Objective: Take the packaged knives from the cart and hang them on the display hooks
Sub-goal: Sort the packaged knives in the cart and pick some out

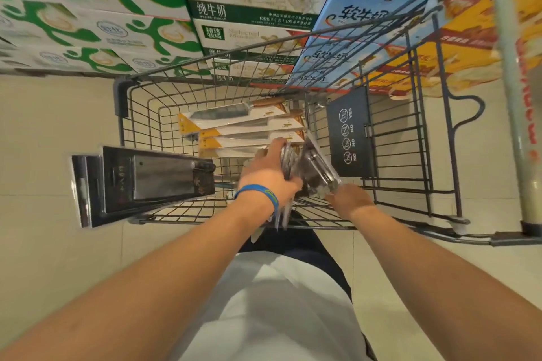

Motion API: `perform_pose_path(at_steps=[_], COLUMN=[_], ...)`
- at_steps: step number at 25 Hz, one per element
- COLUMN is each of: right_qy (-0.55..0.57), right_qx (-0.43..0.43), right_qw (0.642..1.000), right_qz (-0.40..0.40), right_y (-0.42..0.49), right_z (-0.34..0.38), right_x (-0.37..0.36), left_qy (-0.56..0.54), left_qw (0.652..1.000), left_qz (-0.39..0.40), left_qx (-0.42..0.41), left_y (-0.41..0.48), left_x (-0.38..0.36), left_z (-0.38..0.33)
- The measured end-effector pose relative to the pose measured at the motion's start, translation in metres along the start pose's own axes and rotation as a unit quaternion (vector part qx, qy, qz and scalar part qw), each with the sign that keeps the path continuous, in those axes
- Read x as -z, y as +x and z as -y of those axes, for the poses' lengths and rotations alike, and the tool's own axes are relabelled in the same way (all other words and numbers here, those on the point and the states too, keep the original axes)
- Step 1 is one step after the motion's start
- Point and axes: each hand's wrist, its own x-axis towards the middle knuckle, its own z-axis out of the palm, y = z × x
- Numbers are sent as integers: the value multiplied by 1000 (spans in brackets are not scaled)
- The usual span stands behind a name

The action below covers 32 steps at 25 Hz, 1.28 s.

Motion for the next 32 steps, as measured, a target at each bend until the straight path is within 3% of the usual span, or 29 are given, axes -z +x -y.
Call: perform_pose_path(at_steps=[2,3,5,6,7,8,9,10,12,14,18,21,23,25,29,32], right_qy=[-28,-18,51,147,310,460,506,475,236,69,10,122,120,-10,-210,-190], right_qx=[3,5,-10,-17,-29,-38,-39,-19,42,61,32,-72,-155,-190,-127,44], right_qw=[996,996,998,981,937,876,853,872,964,991,999,984,978,980,969,973], right_qz=[85,86,-44,-122,-158,-141,-123,-113,-117,-102,20,104,69,49,3,-121], right_y=[-4,-5,-8,-12,-15,-20,-21,-22,-28,-38,-53,-67,-57,-55,-50,-25], right_z=[-2,-5,-10,-7,2,11,18,24,27,29,-7,-32,-41,-41,-30,-10], right_x=[7,10,21,30,46,65,79,91,101,105,103,109,118,124,143,176], left_qy=[-15,-25,-38,-40,-42,-42,-45,-51,-58,-56,-36,-6,-11,-11,-14,30], left_qw=[1000,1000,999,999,999,998,998,998,997,997,991,981,977,975,981,985], left_qz=[-6,-4,11,19,27,33,38,41,44,53,105,142,163,166,144,136], left_qx=[8,9,-3,-10,-16,-18,-17,-12,-9,-15,-76,-133,-137,-145,-130,-105], left_y=[-1,-2,-4,-4,-3,-2,0,1,2,2,0,6,12,13,20,19], left_x=[-4,-6,-13,-16,-20,-23,-26,-28,-33,-39,-61,-72,-78,-85,-88,-94], left_z=[-5,-9,-19,-25,-31,-36,-41,-45,-46,-39,-24,-11,-9,-14,-28,-40])
